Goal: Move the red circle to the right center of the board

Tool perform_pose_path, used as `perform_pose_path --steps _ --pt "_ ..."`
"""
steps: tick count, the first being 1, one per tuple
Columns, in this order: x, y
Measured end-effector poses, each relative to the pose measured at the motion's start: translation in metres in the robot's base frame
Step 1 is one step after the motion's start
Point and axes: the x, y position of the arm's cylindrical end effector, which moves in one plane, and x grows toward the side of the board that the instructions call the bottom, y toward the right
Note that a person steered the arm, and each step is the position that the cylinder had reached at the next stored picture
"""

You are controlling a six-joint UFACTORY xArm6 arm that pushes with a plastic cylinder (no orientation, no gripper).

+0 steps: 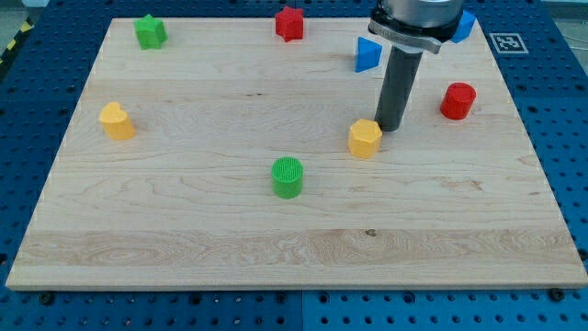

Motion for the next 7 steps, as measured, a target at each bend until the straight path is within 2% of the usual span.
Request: perform_pose_path --steps 5,7 --pt "-0.027 0.014" --pt "-0.027 0.067"
